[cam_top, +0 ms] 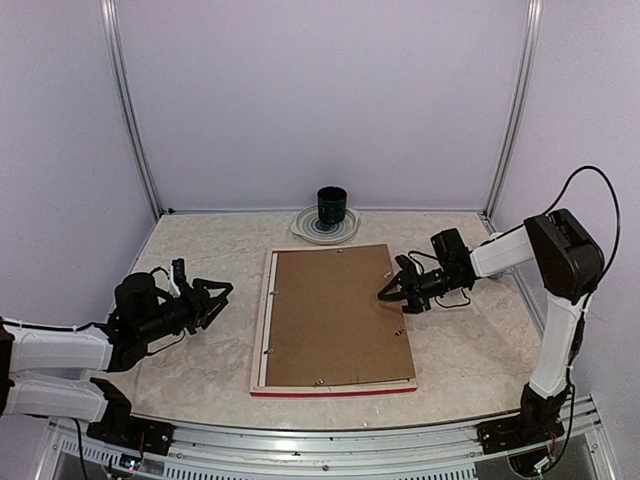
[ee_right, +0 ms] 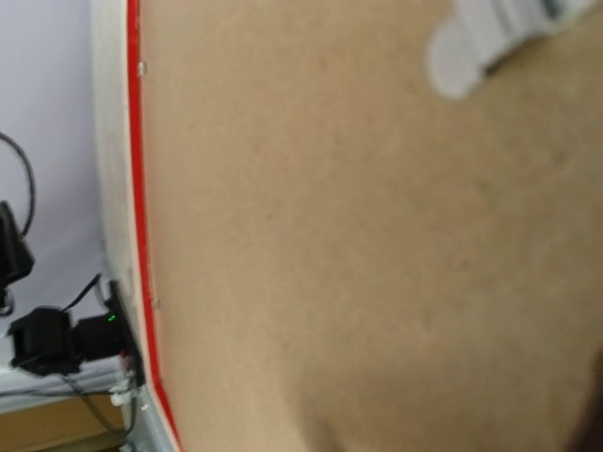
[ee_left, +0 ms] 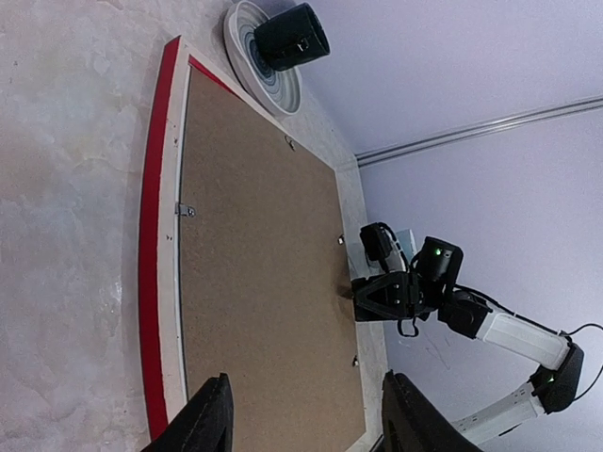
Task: Put the photo into the frame
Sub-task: Place the backboard on the frame body.
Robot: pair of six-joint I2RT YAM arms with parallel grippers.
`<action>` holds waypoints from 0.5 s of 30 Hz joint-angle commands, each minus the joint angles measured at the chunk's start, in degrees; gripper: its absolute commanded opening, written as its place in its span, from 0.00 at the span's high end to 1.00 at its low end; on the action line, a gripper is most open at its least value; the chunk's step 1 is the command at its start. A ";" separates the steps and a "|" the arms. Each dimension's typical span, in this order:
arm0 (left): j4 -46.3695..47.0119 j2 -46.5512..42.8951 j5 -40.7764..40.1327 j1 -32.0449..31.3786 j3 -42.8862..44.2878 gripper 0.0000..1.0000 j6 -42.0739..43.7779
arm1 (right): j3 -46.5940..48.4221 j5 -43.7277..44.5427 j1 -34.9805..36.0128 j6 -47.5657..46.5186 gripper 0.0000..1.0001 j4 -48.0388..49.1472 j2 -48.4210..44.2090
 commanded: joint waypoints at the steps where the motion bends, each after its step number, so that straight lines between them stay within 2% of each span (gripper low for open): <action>1: -4.44 -0.80 -1.56 -0.68 1.85 0.46 3.16 | 2.23 7.59 0.42 -4.30 0.44 -7.69 -3.80; 11: -13.75 -2.82 -4.73 -1.74 5.14 0.42 8.06 | 4.03 23.82 0.75 -7.77 0.31 -18.47 -10.53; 15: -17.69 -2.66 -5.99 -2.79 6.75 0.39 10.53 | 5.04 35.35 3.78 -9.20 0.31 -23.66 -13.92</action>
